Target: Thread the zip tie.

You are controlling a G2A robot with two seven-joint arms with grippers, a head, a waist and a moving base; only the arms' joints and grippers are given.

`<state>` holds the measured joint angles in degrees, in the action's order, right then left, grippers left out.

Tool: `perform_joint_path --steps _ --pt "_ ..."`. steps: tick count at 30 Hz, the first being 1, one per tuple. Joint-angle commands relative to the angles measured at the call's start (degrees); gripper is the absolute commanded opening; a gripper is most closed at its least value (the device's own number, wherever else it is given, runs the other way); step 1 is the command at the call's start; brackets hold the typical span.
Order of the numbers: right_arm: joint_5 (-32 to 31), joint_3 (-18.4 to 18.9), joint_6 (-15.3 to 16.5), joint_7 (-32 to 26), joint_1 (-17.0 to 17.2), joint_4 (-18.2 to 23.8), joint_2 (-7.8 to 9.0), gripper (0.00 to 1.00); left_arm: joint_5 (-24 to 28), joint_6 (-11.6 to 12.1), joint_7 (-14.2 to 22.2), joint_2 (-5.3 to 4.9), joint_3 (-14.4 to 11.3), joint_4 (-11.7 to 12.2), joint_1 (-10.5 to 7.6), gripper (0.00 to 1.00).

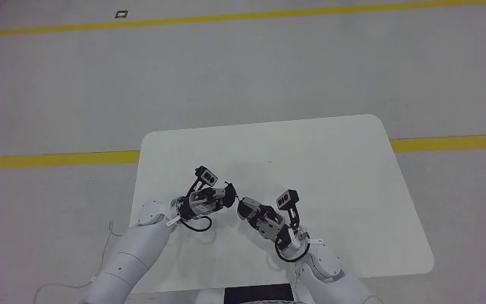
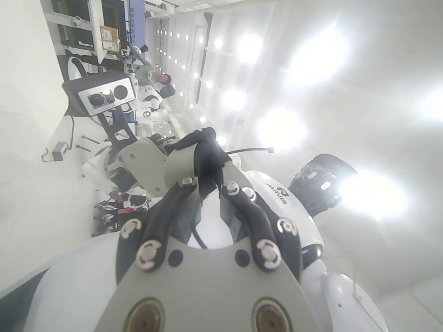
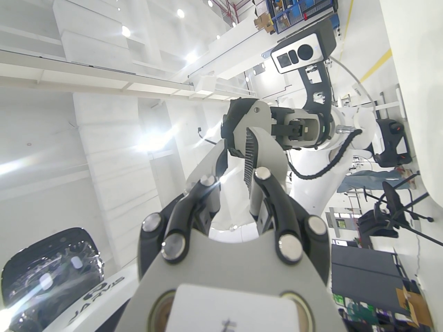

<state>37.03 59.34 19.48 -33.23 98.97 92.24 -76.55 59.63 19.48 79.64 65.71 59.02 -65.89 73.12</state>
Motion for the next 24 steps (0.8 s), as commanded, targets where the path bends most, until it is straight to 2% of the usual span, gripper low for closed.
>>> perform_joint_path --steps 1,9,11,24 --pt "-0.2 0.1 0.0 -0.2 0.1 0.0 -0.08 0.11 0.0 0.0 0.0 0.00 0.0 0.0 0.00 0.00" --pt "-0.8 0.3 0.0 -0.5 0.3 -0.2 -0.41 0.06 0.0 0.0 0.0 0.00 0.0 0.0 0.00 0.00" --pt "-1.0 0.3 0.0 -0.4 0.3 -0.2 -0.49 0.00 0.0 0.0 0.0 0.00 0.0 0.0 0.00 0.00" --pt "-2.4 1.9 0.0 0.4 1.0 0.0 -0.88 0.00 0.0 0.0 0.0 0.00 0.0 0.0 0.00 0.00"
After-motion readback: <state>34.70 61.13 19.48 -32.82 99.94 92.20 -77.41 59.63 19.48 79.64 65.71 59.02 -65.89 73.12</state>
